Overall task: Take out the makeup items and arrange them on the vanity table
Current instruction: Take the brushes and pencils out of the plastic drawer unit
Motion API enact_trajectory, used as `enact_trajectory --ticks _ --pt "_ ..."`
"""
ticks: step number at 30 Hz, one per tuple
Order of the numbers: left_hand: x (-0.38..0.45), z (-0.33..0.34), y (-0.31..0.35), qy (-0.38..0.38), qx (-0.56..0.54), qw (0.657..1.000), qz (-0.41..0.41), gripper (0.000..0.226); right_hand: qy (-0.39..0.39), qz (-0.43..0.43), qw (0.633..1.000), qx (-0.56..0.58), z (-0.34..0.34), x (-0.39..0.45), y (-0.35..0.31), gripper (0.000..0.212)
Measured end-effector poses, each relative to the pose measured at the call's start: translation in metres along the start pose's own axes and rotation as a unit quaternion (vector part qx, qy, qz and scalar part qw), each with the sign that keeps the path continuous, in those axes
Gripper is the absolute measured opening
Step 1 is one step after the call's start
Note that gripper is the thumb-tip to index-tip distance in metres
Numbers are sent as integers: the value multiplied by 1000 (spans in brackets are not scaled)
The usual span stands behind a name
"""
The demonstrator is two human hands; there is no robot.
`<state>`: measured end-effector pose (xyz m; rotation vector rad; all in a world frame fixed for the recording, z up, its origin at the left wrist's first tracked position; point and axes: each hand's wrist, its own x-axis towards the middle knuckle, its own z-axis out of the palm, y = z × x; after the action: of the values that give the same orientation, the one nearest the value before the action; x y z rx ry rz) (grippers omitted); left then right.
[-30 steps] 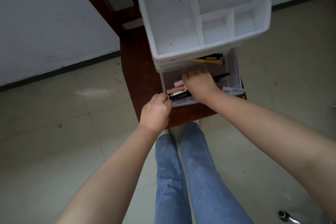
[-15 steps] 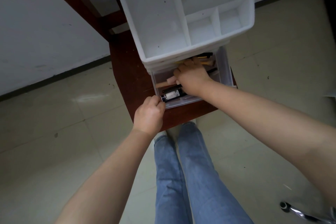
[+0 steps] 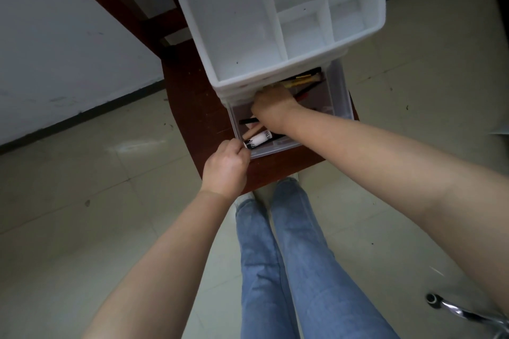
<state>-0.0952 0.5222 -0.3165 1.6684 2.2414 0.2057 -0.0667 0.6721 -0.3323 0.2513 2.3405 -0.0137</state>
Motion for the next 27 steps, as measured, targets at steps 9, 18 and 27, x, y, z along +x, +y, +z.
enact_trajectory --ticks 9,18,27 --pt "0 2 -4 11 -17 1000 3 28 74 -32 995 49 3 -5 3 23" --pt "-1 2 -4 9 -9 1000 5 29 220 -37 955 196 22 -60 27 23" --pt "-3 4 -2 19 -11 1000 -3 31 323 -109 912 228 14 -64 12 21"
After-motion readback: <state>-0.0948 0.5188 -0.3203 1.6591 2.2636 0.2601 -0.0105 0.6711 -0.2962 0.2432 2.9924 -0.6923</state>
